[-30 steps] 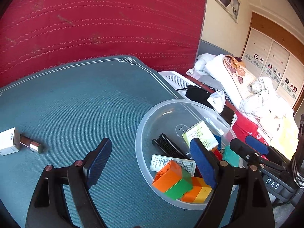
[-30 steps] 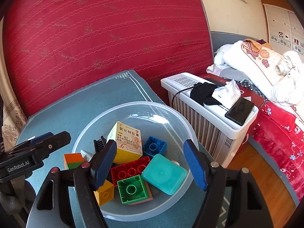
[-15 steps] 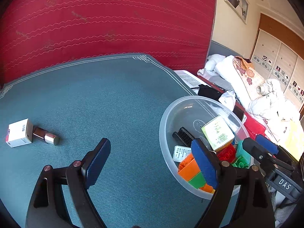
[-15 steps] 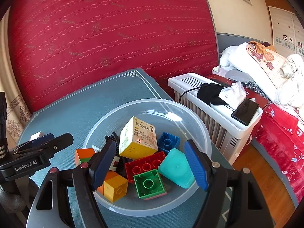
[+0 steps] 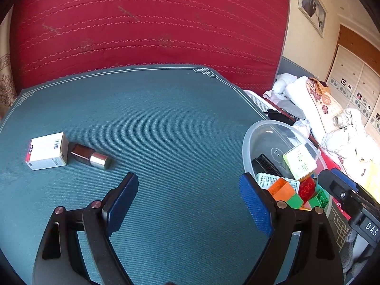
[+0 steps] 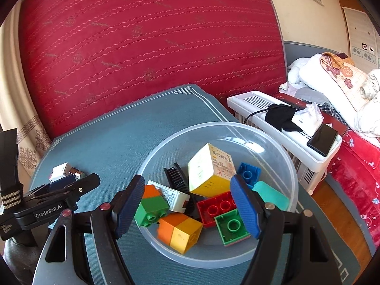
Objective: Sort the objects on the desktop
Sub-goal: 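Withdraw both tools from the bowl toward the white box and bottle, then grasp the white medicine box with the left tool while the right tool approaches the brown bottle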
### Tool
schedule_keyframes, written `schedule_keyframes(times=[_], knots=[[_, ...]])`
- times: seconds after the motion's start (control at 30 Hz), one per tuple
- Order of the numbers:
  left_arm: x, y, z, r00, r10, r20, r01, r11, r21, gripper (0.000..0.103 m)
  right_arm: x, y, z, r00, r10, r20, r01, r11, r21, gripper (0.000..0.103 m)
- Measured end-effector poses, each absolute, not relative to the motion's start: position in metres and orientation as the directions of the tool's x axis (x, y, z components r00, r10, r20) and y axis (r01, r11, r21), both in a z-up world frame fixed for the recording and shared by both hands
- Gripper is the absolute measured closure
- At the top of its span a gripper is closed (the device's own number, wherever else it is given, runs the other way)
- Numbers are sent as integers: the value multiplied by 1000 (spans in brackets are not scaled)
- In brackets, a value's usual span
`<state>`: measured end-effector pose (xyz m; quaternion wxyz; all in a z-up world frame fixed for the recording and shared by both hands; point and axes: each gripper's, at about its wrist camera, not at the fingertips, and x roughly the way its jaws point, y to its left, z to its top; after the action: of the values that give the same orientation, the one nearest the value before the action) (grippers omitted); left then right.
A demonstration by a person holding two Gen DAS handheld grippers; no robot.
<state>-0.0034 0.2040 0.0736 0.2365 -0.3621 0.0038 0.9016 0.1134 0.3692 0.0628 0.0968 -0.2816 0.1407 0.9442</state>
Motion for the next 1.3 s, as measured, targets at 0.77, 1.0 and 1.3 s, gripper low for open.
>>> schedule_keyframes(times=[0.77,1.0,1.3], knots=[[-24,94,67,-697,304,-650,-247,-952,-181,4,83,284,56,-815,-28,-579,-93,-979,179,20],[-34,72,67,-710,257,-655,-200,-966,-162,4,76,268,55,-810,-57,-583,-58,-983,176,20],[-61,55,60,-708,188,-681,-147,-982,-118,4,64,257,48,-793,-82,-604,-30,-984,173,20]])
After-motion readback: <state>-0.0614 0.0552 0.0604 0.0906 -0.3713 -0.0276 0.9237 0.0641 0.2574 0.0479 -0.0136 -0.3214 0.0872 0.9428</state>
